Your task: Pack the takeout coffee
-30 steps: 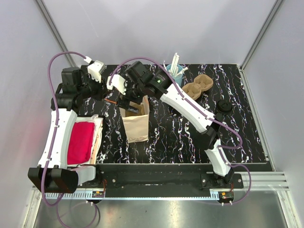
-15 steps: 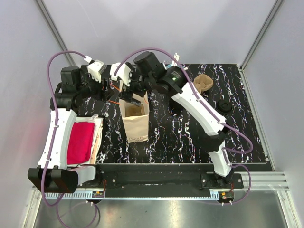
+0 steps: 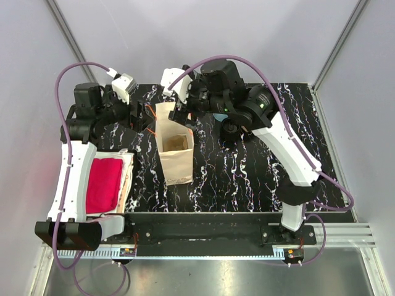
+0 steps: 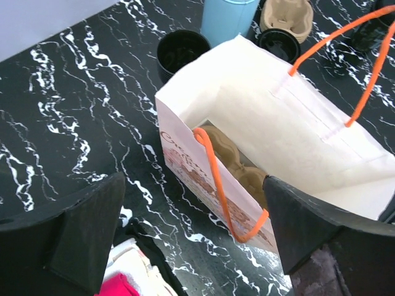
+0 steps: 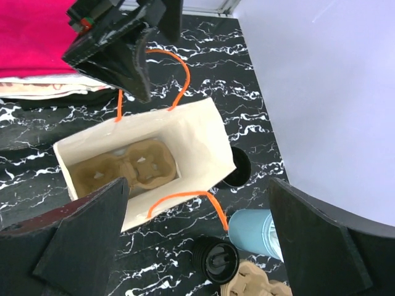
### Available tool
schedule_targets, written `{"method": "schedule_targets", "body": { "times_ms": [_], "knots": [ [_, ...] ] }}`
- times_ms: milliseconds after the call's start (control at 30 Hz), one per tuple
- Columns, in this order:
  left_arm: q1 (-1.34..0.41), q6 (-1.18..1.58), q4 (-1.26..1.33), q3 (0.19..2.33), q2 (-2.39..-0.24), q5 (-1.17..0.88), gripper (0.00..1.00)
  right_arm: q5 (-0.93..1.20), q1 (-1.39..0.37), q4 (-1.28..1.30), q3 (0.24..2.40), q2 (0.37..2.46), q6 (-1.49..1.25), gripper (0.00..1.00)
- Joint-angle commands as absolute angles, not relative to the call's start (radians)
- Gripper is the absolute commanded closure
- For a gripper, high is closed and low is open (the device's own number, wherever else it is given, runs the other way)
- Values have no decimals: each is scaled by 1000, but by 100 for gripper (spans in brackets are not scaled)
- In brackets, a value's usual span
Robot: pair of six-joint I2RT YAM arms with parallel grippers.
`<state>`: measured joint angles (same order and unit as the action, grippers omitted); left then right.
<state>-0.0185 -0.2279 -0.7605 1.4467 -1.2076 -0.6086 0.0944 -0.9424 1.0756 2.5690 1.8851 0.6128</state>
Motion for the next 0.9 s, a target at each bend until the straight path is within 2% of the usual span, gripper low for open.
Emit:
{"method": "schedule_targets", "body": {
  "times_ms": [0, 167, 300, 333, 500, 567, 633, 867],
  "knots": [
    [-14, -230, -773, 1493, -1209, -673, 1, 34, -920, 1023, 2494, 1816, 623, 0],
    [-14, -239, -782, 1493, -1212, -673, 1, 45, -867, 959, 2320, 1757, 630, 0],
    [-14, -238, -788, 1505, -1219, -678, 7, 102, -787, 893, 2241, 1744, 692, 1],
    [-14, -236, -795, 1508, -1220, -678, 13, 123, -772, 888, 2244, 1755, 716, 2],
    [-14, -235, -805, 1532, -1229, -663, 25, 230, -713, 917, 2287, 1816, 770, 11],
    [-14, -232, -805, 1534, -1232, -660, 45, 264, -715, 933, 2299, 1831, 781, 20],
    [-14, -232, -807, 1536, -1236, -657, 55, 314, -713, 954, 2304, 1848, 781, 25],
    [-14, -239, -805, 1540, -1249, -638, 59, 410, -716, 1023, 2327, 1870, 787, 30]
  ]
}}
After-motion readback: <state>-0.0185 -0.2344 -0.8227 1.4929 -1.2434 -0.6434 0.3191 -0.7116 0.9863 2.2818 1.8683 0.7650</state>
